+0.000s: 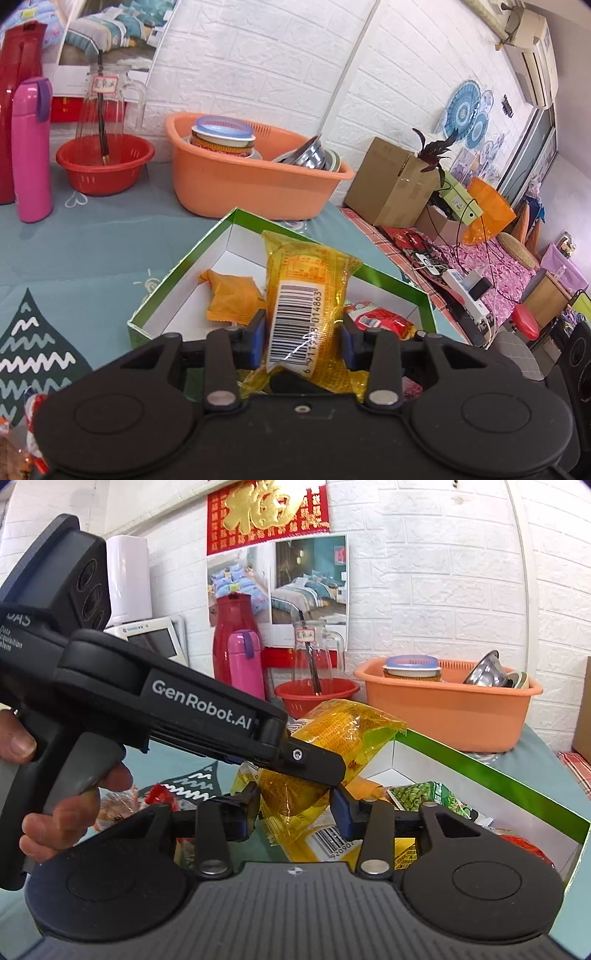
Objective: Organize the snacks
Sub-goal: 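Carry the clear yellow bag into the green box and release it, then grasp the clear brown bag with orange edge with the left tool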
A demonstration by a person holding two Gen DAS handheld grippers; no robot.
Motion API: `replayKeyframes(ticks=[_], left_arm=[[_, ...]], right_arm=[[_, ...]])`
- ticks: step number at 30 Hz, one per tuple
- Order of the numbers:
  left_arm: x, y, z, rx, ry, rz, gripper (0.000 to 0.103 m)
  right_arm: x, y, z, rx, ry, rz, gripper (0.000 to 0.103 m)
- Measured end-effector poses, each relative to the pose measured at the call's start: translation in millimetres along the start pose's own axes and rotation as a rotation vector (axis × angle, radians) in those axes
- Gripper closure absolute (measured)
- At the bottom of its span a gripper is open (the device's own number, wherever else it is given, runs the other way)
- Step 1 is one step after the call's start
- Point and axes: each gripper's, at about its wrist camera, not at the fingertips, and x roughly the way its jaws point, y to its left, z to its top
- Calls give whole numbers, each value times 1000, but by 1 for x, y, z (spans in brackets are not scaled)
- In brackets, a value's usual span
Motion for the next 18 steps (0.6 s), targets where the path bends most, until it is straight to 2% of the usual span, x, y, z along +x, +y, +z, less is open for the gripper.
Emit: replayKeyframes(ticks=[1, 2, 3, 6, 10, 15, 18], left_arm=[[2, 1, -1, -4, 5, 16, 6], [3, 3, -3, -7, 8, 44, 0], [3, 5, -4, -8, 0, 80, 0], [-4, 13, -8, -7, -14, 114, 0], [-20, 17, -10, -22, -19, 119, 0], [-50, 13, -19, -3, -43, 153, 0], [-72, 18, -28, -24, -57, 178, 0]], right_arm=[[5, 1, 0, -11, 13, -23, 31], [7, 2, -2, -24, 17, -52, 26], [9, 4, -4, -43, 14, -82, 15], [7, 6, -8, -89, 8, -107, 0], [-1, 7, -7, -81, -3, -105, 0], [-24, 19, -8, -85, -52, -72, 0], [-40, 25, -10, -62, -64, -34, 0]])
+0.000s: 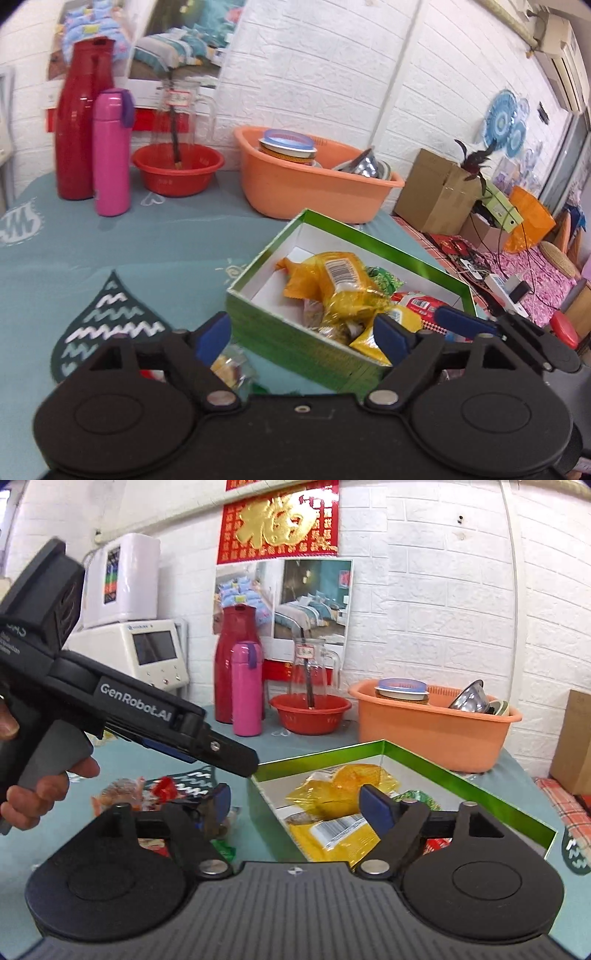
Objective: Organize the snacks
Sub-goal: 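Grasp the clear brown bag with orange edge with the left tool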
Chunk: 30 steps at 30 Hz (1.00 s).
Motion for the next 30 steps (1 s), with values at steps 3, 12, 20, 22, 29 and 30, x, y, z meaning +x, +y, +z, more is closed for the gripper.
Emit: replayKeyframes(ticks=[3, 12, 20, 22, 29, 30], left_arm=[[-21, 15, -11, -35, -4, 27, 0], [-57, 75, -42, -133, -31, 206, 0], [-27, 140, -35, -283, 12, 252, 0], [-20, 146, -40, -306, 39, 225, 0], [-31, 116, -79, -286, 113, 118, 41], [-34, 104, -86, -264, 123, 98, 41]], right_arm=[[-15, 4, -6, 52, 1, 65, 0], [-32, 30, -32, 99, 82, 154, 0], [-39, 44, -40, 91, 110, 169, 0], [-40, 44, -40, 92, 114, 168, 0], [-37, 51, -48, 87, 154, 213, 0], [-36, 53, -49, 84, 164, 221, 0]])
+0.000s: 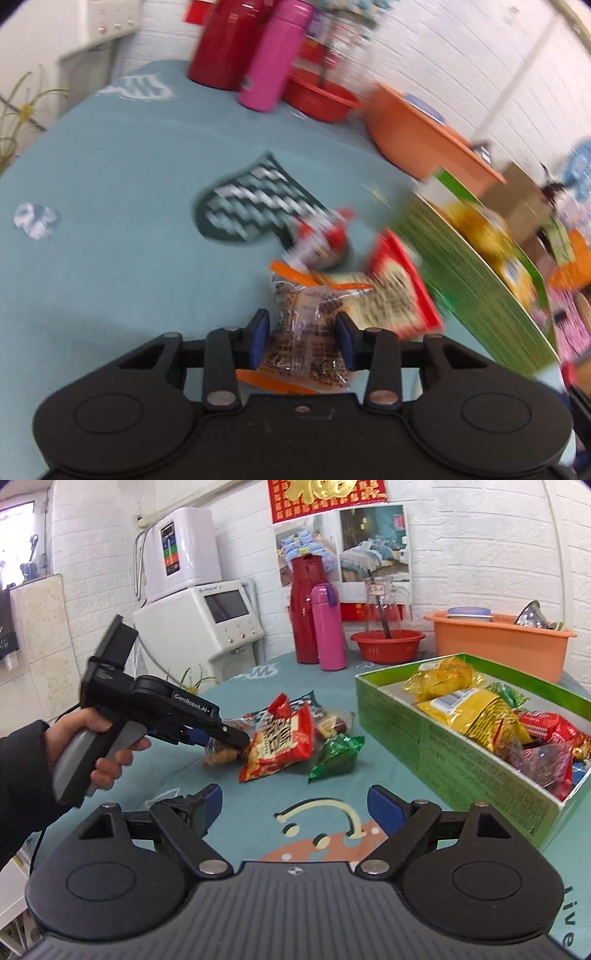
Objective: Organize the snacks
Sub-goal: 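Grasp the clear brown bag with orange edge with the left tool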
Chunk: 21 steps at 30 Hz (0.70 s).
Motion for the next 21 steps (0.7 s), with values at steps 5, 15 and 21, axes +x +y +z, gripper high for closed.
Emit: replayKeyframes(ticks=[5, 15, 21], left_arm=[[-9, -45, -53, 51, 71, -160, 19], [-32, -62, -74, 67, 58, -180, 3], [-29, -65, -79, 51, 61, -181, 4]], right_arm=[[4, 9, -14, 0, 64, 42, 0], [7, 22, -30, 39, 123, 77, 0], [20, 33, -27, -17, 140, 68, 0]])
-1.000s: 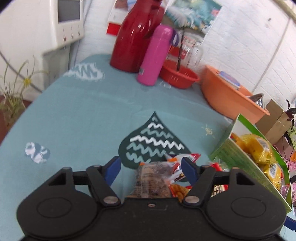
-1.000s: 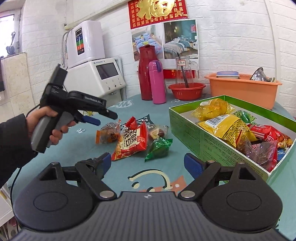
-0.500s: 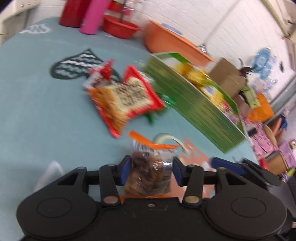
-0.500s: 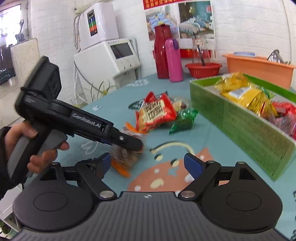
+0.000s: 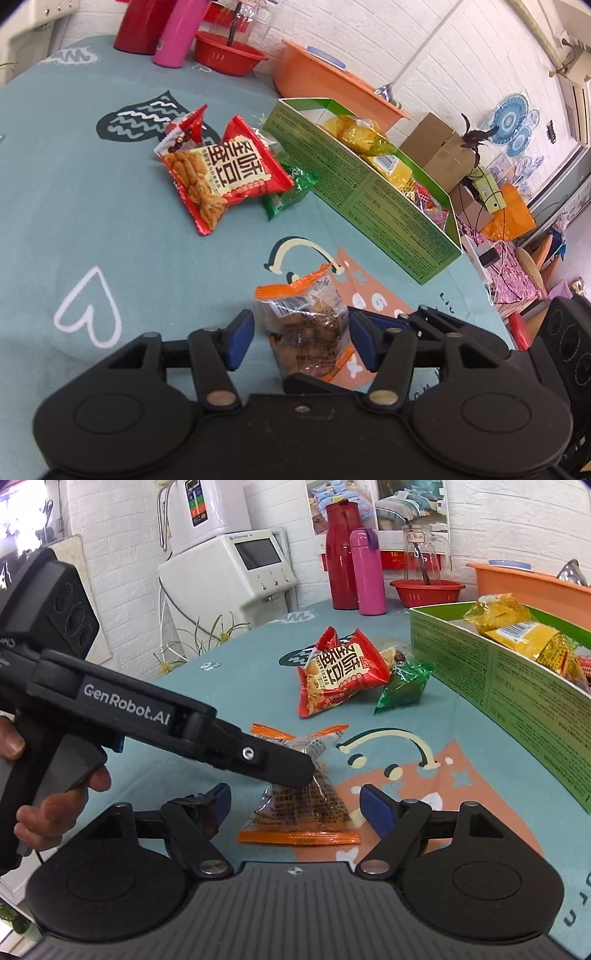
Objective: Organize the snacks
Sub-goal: 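Grasp the clear brown bag with orange edge with the left tool, then carry the clear brown bag into the green box and open the left tool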
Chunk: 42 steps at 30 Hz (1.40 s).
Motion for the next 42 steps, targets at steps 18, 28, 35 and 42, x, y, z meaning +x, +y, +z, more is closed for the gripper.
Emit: replayKeyframes(ticks=[18, 28, 35, 42], left_arm=[[18, -60, 34, 142, -60, -59, 19], [58, -142, 98, 307, -123, -184, 20], [105, -171, 137, 355, -123, -239, 20], [143, -160, 161, 344, -100, -221, 19]], right_arm=[[-35, -30, 19, 2, -123, -91, 30], [-78, -88, 57, 6, -302, -273, 31], [-82, -133, 75, 5, -352, -356, 31], [-65, -171, 80, 28, -337, -346, 31]])
